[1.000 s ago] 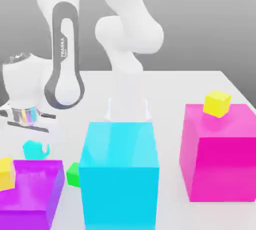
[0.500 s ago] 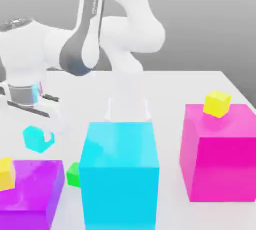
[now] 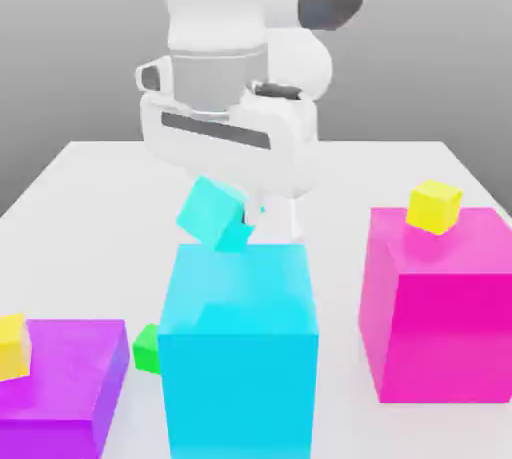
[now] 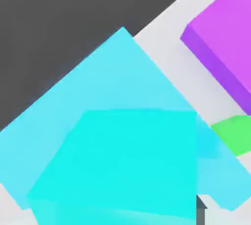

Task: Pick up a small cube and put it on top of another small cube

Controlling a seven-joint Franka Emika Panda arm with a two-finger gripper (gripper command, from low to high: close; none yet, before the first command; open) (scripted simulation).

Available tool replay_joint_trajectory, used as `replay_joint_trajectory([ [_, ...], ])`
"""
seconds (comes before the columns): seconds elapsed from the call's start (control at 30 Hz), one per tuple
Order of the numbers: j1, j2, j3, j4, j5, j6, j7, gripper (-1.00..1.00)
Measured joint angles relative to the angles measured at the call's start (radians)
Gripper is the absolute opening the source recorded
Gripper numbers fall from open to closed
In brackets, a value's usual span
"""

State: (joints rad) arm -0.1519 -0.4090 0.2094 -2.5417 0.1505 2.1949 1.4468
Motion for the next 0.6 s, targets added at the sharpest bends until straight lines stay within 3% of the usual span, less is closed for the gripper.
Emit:
replay_joint_trajectory([
  [0.33, 0.212, -0.212, 0.252, 0.028, 0.167, -0.227, 0.344, -1.00],
  [0.5, 0.227, -0.160, 0.338, -0.080, 0.186, -0.095, 0.375, -1.00],
  [0.53, 0.227, -0.149, 0.348, -0.099, 0.190, -0.066, 0.376, 1.00],
  [0.6, 0.227, -0.149, 0.348, -0.099, 0.190, -0.066, 0.376, 1.00],
])
